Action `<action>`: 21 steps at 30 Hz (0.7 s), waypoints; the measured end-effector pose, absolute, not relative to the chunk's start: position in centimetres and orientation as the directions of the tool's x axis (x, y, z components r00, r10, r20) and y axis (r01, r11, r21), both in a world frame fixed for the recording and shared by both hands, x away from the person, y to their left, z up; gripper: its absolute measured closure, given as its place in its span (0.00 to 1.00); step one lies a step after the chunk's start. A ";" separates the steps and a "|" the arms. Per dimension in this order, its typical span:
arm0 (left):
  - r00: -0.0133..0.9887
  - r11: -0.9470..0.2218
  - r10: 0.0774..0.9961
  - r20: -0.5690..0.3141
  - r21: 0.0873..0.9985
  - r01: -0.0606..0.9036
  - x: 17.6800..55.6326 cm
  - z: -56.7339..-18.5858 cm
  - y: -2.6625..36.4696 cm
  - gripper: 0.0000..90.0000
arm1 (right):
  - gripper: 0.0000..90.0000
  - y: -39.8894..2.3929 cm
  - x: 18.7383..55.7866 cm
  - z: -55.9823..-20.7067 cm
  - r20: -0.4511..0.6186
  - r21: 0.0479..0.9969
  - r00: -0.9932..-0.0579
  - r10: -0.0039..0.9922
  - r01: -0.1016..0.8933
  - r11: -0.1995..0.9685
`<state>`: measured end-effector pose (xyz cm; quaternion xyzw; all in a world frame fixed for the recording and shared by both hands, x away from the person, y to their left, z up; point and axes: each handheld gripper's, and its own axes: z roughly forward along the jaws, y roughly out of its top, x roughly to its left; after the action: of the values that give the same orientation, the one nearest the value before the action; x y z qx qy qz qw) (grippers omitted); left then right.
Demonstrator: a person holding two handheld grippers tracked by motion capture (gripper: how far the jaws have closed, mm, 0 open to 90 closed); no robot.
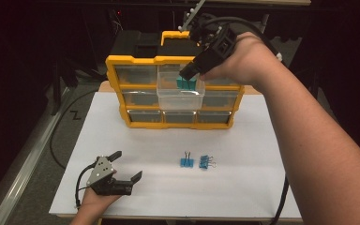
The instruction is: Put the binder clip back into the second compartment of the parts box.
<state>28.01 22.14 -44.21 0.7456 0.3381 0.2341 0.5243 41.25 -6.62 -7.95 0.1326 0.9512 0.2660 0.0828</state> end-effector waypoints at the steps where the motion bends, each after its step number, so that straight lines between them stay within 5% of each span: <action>1: 0.662 -0.221 0.749 -0.006 0.940 0.259 28.0 -44.2 22.1 0.00 | 1.00 -6.6 41.3 -7.9 -0.087 0.528 -0.951 0.296 0.208 0.823; 21: 0.665 -0.205 0.747 -0.017 0.945 0.255 27.9 -44.1 22.3 0.00 | 1.00 -2.4 44.1 -9.7 -0.130 0.513 -0.941 0.312 0.206 0.834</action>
<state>27.93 22.30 -44.12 0.7411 0.3378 0.2312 0.5322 44.13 -2.38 -9.73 0.1360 0.9518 0.2543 0.1046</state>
